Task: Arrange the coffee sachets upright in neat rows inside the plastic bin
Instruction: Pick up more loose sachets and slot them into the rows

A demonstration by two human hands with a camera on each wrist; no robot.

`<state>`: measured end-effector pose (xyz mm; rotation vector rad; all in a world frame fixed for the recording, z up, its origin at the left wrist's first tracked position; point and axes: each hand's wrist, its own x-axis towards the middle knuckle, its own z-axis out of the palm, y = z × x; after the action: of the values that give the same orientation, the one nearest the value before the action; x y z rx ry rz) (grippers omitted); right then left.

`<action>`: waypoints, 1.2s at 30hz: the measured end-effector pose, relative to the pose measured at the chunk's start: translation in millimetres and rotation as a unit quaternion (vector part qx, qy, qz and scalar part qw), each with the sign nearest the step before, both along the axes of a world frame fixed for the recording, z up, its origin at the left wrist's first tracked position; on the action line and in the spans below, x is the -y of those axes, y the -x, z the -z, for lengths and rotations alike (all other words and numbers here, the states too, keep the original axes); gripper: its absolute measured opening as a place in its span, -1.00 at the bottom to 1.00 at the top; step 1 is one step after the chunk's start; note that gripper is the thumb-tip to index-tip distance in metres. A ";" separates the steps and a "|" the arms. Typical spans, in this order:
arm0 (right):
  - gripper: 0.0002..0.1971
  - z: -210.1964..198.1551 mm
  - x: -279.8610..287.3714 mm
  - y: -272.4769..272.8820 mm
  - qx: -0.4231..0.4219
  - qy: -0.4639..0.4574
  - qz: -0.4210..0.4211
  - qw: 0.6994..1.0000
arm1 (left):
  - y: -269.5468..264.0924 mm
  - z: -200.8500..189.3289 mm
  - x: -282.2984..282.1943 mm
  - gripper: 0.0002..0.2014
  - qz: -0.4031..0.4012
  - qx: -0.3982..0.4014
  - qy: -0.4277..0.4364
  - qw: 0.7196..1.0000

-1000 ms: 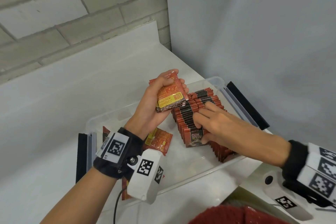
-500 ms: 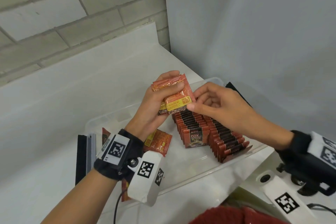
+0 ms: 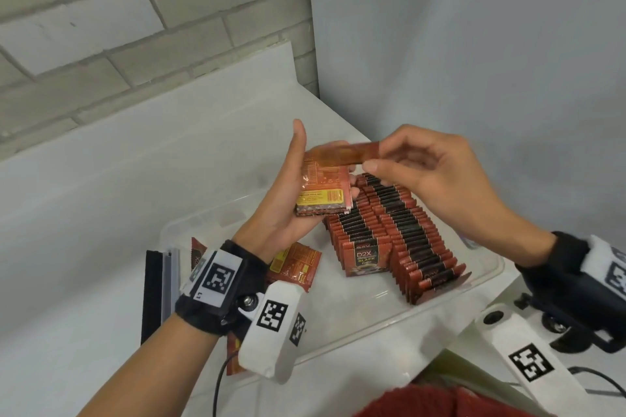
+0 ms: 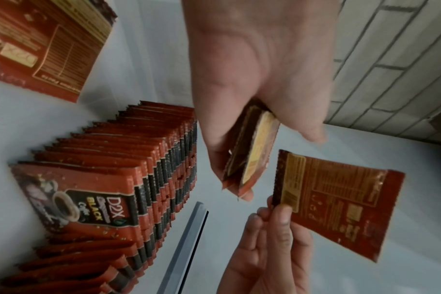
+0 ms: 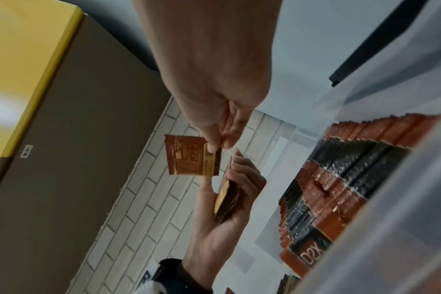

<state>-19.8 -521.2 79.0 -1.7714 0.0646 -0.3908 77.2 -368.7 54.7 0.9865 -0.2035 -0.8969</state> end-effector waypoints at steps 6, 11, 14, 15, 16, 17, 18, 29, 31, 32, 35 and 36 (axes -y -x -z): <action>-0.88 6.7 0.8 -0.2 0.040 0.044 -0.016 0.998 | 3.5 1.3 -1.6 -0.72 0.033 0.003 0.007 0.999; -0.82 8.6 1.8 0.3 0.034 0.053 -0.037 0.997 | 1.2 3.4 -2.3 -0.76 0.024 0.019 0.009 1.000; -0.80 6.6 2.0 -0.7 -0.006 0.036 -0.021 0.999 | 0.0 4.0 -1.9 -0.74 -0.001 0.035 0.015 0.999; -0.81 5.0 1.3 -0.8 -0.025 0.017 -0.009 1.000 | -0.2 3.7 -1.6 -0.74 -0.013 0.038 0.023 0.999; -0.82 2.4 -0.3 -0.5 -0.047 -0.010 0.000 0.999 | -0.5 3.5 -1.4 -0.74 -0.026 0.036 0.033 0.998; -0.85 -0.3 -2.2 0.2 -0.072 -0.038 0.003 0.997 | -0.9 3.5 -1.4 -0.74 -0.039 0.035 0.044 0.998; -0.83 -2.8 -4.5 1.1 -0.099 -0.055 -0.004 0.994 | -1.1 3.2 -1.1 -0.74 -0.049 0.034 0.055 0.997; -0.67 14.3 -9.4 -1.4 -0.214 -0.099 -0.057 0.970 | -1.2 3.4 -0.5 -0.60 -0.084 0.039 0.101 0.991; -0.70 16.2 -6.5 -3.2 -0.199 -0.133 -0.040 0.970 | -3.0 4.3 -1.2 -0.59 -0.087 0.041 0.092 0.991; -0.71 15.4 -4.7 -3.2 -0.193 -0.155 -0.037 0.968 | -3.6 4.6 -1.5 -0.58 -0.086 0.042 0.085 0.992; -0.81 11.5 1.3 -0.7 -0.173 -0.181 -0.050 0.967 | -3.8 4.8 -1.3 -0.64 -0.084 0.042 0.074 0.993; -0.82 10.4 3.5 0.8 -0.167 -0.171 -0.057 0.969 | -3.2 3.4 -1.1 -0.69 -0.088 0.035 0.073 0.993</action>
<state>-20.7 -524.6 68.6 -1.4738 0.2527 0.0091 80.4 -367.6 51.3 0.8853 -0.2340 -0.6775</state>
